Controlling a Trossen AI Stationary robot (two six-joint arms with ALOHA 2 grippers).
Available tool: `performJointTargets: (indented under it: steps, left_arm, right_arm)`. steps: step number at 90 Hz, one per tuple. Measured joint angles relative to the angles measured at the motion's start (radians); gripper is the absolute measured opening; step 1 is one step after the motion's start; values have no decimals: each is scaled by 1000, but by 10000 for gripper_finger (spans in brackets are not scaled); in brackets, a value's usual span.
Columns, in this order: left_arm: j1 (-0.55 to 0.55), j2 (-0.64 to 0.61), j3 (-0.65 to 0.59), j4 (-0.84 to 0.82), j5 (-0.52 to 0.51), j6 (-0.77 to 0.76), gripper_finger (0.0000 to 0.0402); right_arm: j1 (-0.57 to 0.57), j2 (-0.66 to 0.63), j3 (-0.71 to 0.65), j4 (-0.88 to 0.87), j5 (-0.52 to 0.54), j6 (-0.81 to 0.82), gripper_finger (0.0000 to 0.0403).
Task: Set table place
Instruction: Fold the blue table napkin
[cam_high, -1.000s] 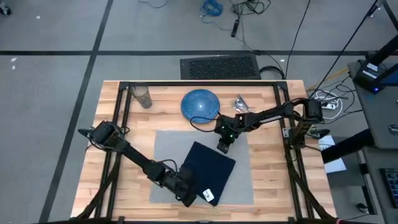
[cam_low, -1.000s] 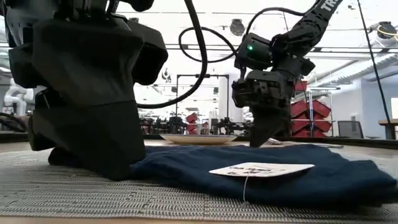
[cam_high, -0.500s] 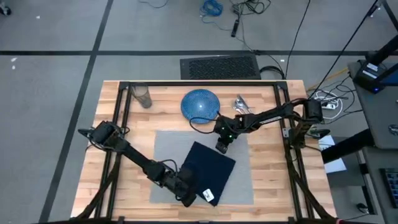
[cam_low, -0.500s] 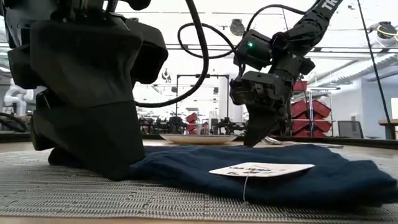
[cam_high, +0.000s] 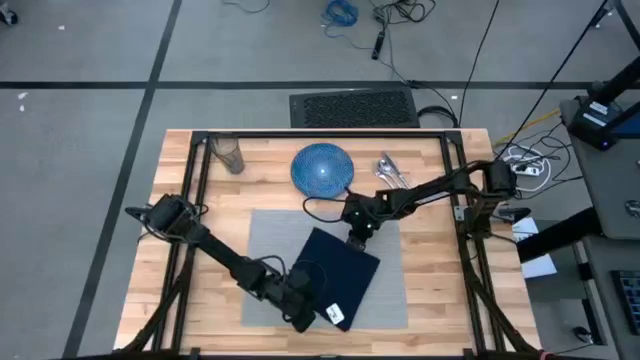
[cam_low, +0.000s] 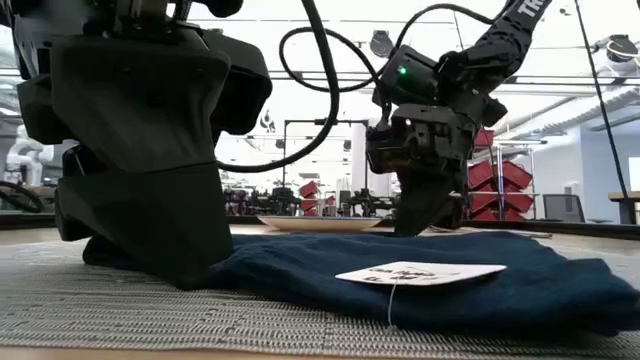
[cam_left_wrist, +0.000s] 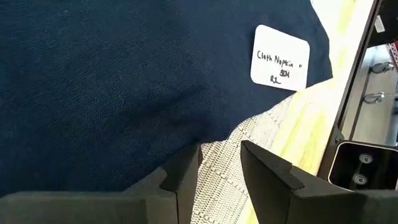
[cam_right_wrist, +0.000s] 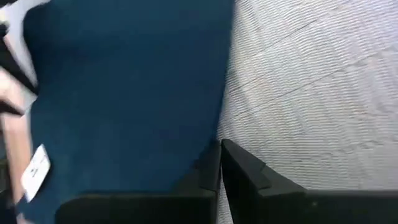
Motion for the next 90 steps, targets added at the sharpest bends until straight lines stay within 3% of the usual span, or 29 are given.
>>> performJointTargets:
  steps: [15, 37, 50, 57, 71, 90]
  left_arm:
    - [0, 0, 0, 0, -1, 0, 111]
    - [0, 0, 0, -1, -6, 0, 111]
    - [-5, 0, 0, -1, -19, 0, 111]
    - [-6, 0, -1, -1, -20, 0, 111]
    - [-6, 0, -1, -1, -22, 0, 111]
    - [-6, 0, -1, -1, -23, 16, 111]
  right_arm:
    - [0, 0, 0, 58, -98, 11, 0]
    - [-19, -6, 0, 100, -133, 37, 0]
    - [-50, -6, 0, 101, -228, 32, 0]
    - [-66, -12, -1, 71, -208, 31, 0]
    - [-89, -22, 0, 26, -60, 26, 0]
    - [-95, -10, 0, 11, -67, 11, 0]
